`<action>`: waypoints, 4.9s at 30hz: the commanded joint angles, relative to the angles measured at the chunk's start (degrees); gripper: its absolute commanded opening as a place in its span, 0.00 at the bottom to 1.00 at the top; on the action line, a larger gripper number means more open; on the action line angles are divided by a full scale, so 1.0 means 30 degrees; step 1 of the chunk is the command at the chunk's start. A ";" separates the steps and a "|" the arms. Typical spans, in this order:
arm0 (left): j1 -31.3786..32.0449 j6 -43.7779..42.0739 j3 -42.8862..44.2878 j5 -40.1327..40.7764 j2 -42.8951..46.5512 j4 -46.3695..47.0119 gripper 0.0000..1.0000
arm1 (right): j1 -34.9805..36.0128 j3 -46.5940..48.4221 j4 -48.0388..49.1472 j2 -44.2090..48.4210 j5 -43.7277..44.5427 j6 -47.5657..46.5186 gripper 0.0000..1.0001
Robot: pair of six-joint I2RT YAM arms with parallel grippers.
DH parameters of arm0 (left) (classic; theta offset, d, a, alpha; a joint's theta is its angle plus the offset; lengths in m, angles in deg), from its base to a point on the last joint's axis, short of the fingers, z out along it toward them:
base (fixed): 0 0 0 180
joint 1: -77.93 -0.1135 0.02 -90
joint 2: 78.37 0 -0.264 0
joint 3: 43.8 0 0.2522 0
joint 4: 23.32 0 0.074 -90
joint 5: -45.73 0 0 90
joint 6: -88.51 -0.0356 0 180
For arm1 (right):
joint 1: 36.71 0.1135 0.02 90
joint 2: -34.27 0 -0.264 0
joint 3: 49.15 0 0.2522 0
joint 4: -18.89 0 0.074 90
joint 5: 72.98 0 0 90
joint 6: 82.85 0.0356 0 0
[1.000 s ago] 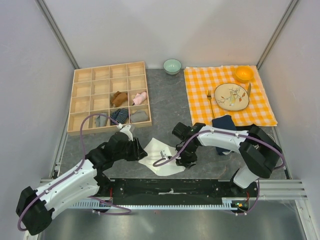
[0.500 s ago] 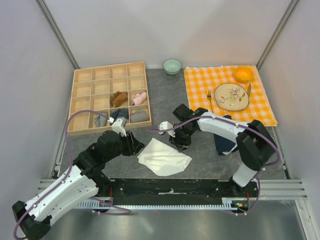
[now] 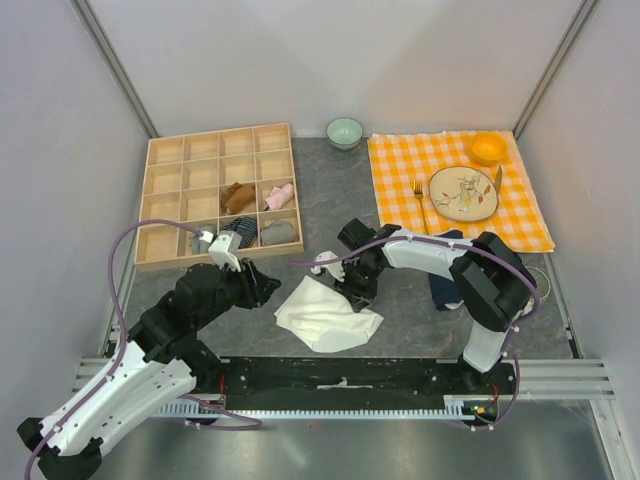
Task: Roll the underwear
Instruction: Move the underwear to the center of the board, then fold the underwear at the center of the board.
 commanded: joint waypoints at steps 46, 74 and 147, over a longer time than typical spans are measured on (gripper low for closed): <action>-0.0209 -0.9543 0.1828 0.4669 0.3127 0.0602 0.60 | 0.5640 -0.0011 0.3976 0.0764 0.5492 -0.2711 0.50; -0.0648 -0.9661 0.1799 0.2677 0.2600 0.0778 0.59 | 0.5669 -0.1007 -0.0091 0.1257 0.1339 -0.3819 0.02; -0.0913 -0.9775 0.4314 -0.9127 -1.1391 0.2271 0.74 | -0.8706 0.1902 0.0870 0.5093 -0.6912 0.0189 0.45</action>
